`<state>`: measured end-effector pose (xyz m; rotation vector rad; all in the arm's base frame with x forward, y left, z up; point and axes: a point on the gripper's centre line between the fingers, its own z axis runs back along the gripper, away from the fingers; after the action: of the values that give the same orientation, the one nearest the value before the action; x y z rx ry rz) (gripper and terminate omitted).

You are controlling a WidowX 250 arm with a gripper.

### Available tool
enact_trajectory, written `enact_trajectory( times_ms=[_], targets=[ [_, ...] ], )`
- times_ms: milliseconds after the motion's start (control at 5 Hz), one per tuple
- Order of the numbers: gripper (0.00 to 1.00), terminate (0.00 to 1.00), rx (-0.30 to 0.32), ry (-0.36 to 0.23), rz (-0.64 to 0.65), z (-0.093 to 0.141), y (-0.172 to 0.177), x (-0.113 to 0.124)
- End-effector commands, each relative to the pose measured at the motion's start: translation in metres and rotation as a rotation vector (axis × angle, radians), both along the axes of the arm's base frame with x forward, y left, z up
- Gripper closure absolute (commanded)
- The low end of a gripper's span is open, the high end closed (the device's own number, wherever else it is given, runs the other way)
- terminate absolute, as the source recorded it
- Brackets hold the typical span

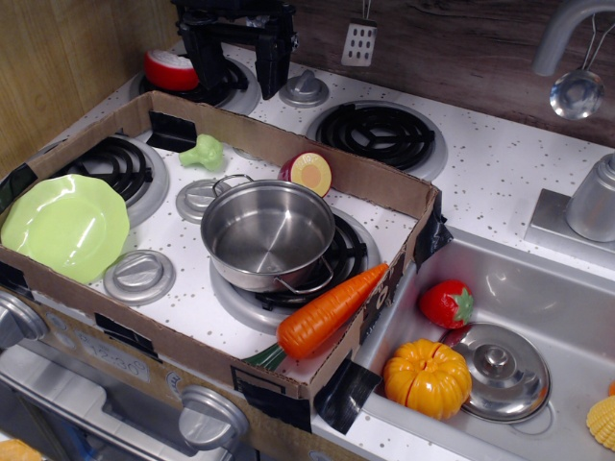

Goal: Put broccoli in pot

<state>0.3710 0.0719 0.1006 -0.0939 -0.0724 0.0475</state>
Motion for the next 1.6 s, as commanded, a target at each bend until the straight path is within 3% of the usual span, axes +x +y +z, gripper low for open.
enact_trajectory(
  times_ms=[0, 400, 800, 1400],
  targets=[
    [0.00, 0.00, 0.018, -0.120, -0.005, -0.007, 0.017, 0.014],
    [0.00, 0.00, 0.053, -0.191, -0.019, -0.021, 0.032, 0.021],
    [0.00, 0.00, 0.121, -0.183, 0.008, -0.002, 0.048, -0.002],
    [0.00, 0.00, 0.110, -0.187, -0.004, -0.018, 0.057, 0.001]
  ],
)
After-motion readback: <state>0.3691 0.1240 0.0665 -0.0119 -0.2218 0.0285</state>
